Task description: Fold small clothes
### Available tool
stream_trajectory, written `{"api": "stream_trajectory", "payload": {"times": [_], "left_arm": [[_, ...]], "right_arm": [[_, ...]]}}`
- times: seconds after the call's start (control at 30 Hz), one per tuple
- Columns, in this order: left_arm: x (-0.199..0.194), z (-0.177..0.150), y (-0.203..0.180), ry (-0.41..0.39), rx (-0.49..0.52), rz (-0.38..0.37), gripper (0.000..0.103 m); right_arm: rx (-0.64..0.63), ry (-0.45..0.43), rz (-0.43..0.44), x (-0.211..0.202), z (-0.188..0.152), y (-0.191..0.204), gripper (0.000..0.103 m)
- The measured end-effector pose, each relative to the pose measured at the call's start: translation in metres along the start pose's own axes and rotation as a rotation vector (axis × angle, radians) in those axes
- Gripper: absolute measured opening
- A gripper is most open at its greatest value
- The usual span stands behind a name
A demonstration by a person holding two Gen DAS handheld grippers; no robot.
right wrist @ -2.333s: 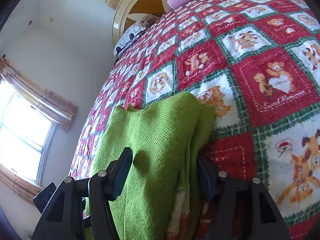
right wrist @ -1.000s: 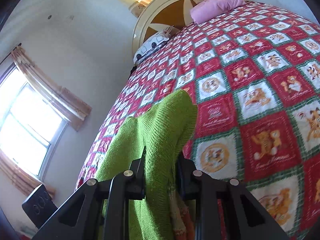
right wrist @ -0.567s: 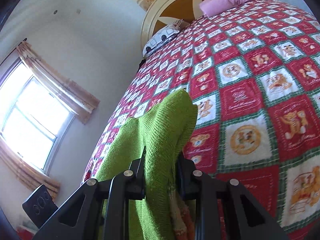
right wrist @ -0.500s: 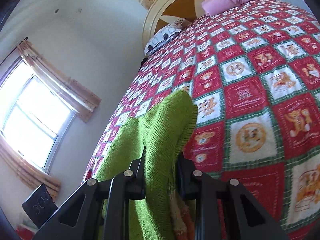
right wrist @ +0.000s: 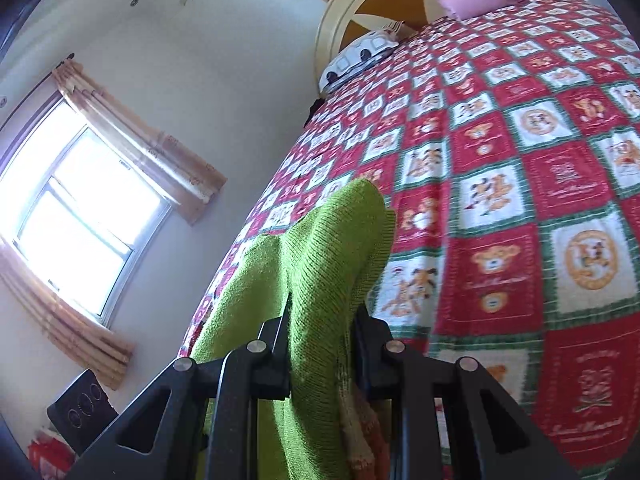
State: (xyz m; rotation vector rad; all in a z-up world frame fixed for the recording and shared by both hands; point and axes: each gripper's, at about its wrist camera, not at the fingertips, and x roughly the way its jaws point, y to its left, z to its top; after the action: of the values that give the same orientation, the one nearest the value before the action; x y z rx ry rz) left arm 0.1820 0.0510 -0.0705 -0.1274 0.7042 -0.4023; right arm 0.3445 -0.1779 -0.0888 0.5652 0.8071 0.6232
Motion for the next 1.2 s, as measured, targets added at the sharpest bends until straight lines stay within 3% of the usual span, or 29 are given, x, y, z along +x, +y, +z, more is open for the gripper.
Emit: {"api": "stream_trajectory", "payload": {"times": [0.83,1.2], "left_arm": [[-0.052,-0.027,0.076,-0.056,-0.119,0.09,0.037],[-0.075,-0.034,0.108,-0.073,-0.153,0.168,0.037]], "right_arm": [[-0.082,0.119,0.092,0.089,-0.02,0.079,0.024],[-0.132,0.179,0.13,0.133,-0.025,0.122,0.024]]}}
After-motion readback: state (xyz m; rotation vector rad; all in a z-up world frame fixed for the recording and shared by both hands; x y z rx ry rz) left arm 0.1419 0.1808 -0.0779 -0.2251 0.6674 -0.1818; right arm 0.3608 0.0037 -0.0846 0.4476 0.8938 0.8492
